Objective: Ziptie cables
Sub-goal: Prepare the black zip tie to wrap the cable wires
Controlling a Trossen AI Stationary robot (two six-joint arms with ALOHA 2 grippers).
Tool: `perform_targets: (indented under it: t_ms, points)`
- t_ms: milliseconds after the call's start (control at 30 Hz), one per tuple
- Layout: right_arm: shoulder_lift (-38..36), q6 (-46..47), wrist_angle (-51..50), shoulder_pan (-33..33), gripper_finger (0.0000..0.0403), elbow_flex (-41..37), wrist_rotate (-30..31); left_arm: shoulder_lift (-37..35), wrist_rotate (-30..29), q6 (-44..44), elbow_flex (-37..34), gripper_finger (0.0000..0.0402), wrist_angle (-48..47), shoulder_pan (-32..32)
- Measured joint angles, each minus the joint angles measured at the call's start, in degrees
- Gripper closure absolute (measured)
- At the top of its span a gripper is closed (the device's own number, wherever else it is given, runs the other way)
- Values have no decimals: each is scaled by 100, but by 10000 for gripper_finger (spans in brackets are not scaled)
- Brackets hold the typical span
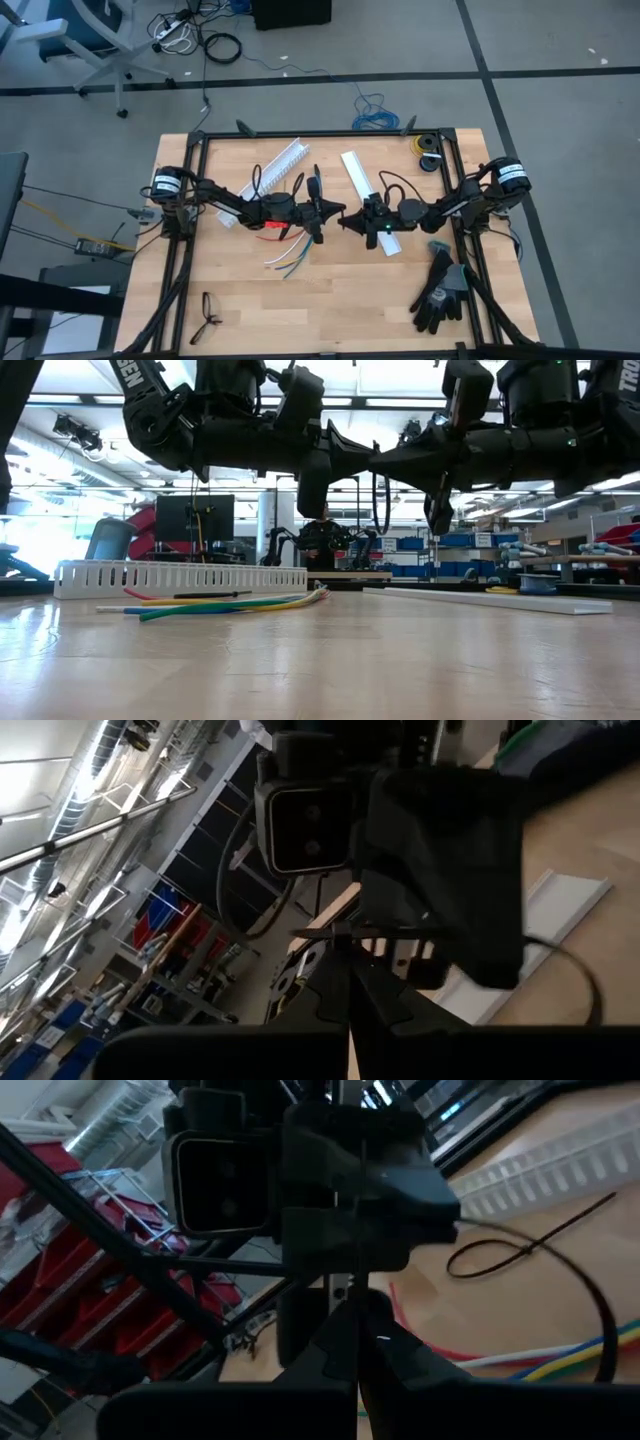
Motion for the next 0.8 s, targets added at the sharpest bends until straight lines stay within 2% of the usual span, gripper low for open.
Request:
perform_targets:
  t_ms: [567, 800]
  points:
    - [7, -177, 138, -214, 403, -2, -73, -4, -70, -30, 7, 401, -345, -166]
    - [4, -458, 119, -221, 393, -2, -308, -2, -75, -220, 4, 401, -280, -179]
